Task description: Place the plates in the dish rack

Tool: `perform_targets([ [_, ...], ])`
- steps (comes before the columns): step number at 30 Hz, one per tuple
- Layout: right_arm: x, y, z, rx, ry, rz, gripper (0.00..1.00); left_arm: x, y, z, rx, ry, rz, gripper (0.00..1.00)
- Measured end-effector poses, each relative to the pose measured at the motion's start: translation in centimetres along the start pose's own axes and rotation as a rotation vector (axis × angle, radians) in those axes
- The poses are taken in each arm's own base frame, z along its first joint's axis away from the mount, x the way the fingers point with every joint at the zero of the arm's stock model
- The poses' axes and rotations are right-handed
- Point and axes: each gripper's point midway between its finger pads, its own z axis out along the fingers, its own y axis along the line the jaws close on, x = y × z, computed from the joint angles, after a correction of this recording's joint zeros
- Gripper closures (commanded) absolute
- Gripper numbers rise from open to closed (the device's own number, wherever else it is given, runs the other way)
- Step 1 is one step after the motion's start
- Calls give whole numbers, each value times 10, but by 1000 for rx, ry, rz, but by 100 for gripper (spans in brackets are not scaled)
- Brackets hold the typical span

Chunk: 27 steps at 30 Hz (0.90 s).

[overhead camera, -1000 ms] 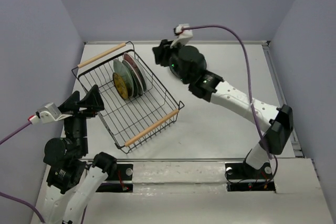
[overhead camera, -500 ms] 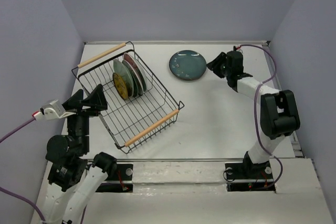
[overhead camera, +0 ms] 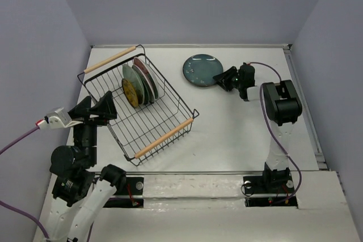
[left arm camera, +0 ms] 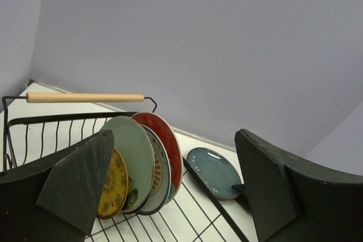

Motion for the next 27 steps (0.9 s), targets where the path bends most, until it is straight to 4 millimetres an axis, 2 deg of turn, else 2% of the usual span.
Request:
perform_targets([
  [4,0,7,19,-73,19,48,65,0,0,0,2,-2,-1,1],
  [7,-2,9,32,-112,30,94,93,0,0,0,1,-2,-1,1],
  [10,-3,10,39,-131,40,129,93,-1,0,0,1,-2,-1,1],
  [15,-4,8,32,-108,15,133,93,-1,0,0,1,-3,-1,1],
  [18,-3,9,8,-46,-18,106,93,-1,0,0,2,-3,-1,1],
  [21,-11,15,-30,47,-75,7,93,-1,-1,0,6,-4,-2,1],
  [24,-28,50,-71,67,-152,-127,93,0,-2,0,12,-3,-3,1],
  [27,-47,108,-121,54,-287,-310,93,1,-3,1,16,0,-2,1],
])
